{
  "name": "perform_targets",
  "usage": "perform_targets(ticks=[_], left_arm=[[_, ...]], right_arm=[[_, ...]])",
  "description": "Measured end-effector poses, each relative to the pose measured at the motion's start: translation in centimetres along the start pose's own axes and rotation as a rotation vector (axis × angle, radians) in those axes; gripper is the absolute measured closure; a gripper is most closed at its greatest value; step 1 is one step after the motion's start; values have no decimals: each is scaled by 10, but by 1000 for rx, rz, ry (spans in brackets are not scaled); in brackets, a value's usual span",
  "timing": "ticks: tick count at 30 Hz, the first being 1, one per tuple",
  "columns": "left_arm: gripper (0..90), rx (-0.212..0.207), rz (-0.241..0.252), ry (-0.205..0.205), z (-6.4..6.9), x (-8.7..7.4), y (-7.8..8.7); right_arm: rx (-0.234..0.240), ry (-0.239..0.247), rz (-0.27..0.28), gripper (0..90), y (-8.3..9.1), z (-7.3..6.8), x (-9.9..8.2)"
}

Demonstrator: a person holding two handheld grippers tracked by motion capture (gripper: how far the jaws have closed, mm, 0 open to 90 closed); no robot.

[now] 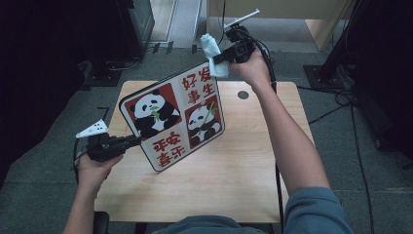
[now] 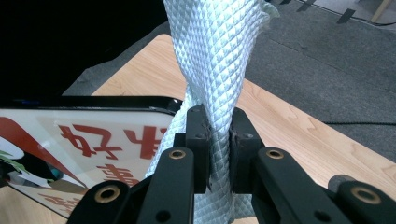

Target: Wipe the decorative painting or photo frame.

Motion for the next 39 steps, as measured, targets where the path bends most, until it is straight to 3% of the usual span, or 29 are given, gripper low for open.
perform_targets(ticks=[20,39], left_arm=[[788,5,-1,-3,0,0,0],[788,4,-1,-6,0,0,0]], right_arm=[[13,34,-49,818,-3,11,-27],[42,11,-53,819,-7,17,-48]])
Point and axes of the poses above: each handheld gripper's, and its own axes: y roughly backward along the jaws, x roughly out of its top, z roughly to its right, the point moved 1 cm from there along -y, roughly forward along the jaws, and after that the axes turned 12 degrees about z, right-handed, at the moved point
